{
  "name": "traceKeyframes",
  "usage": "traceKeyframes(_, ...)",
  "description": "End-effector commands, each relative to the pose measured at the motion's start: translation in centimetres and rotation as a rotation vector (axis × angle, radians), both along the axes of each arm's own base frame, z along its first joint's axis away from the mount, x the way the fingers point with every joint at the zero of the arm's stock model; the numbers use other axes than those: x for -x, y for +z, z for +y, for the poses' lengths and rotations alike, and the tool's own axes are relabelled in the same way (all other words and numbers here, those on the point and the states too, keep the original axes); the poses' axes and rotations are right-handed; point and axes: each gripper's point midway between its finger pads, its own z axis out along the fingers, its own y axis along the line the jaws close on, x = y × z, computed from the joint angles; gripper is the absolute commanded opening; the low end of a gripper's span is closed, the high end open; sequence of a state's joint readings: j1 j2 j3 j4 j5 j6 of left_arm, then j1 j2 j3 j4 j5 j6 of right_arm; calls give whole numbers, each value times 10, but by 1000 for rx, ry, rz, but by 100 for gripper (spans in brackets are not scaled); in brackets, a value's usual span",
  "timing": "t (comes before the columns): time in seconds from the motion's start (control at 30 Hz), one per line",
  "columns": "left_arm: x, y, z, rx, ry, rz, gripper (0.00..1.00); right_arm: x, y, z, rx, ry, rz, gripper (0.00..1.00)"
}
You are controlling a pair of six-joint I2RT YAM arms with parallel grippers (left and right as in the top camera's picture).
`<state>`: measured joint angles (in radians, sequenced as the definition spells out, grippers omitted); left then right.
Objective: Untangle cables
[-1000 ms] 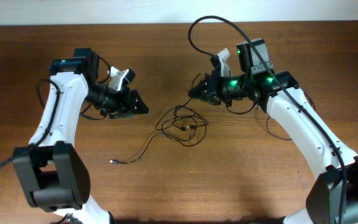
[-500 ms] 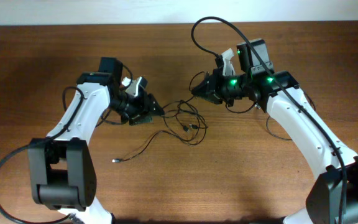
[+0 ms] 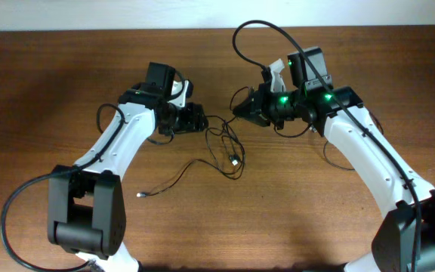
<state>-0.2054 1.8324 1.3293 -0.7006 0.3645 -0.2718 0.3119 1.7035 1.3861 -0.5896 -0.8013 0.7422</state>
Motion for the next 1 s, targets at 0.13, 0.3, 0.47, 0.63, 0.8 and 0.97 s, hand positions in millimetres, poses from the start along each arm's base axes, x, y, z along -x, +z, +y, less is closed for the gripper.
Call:
traceKeyframes(0.13, -16, 1, 18, 38, 271, 33, 75, -4, 12, -1, -8, -9, -31, 4)
traceKeyframes(0.3, 3, 24, -13, 379, 339, 265, 58, -4, 12, -1, -7, -9, -30, 4)
traceKeyframes(0.47, 16, 40, -33, 527, 341, 396, 44, -3, 11, -2, -6, -9, -25, 4)
traceKeyframes(0.63, 30, 27, -24, 450, 396, 463, 44, -3, 11, -2, -4, -9, -21, 4)
traceKeyframes(0.8, 27, 25, -15, 436, 425, 459, 39, -3, 11, -2, -4, -9, -21, 4)
traceKeyframes(0.97, 23, 21, 29, 437, 541, 483, 45, -3, 11, -2, -4, -9, -21, 4)
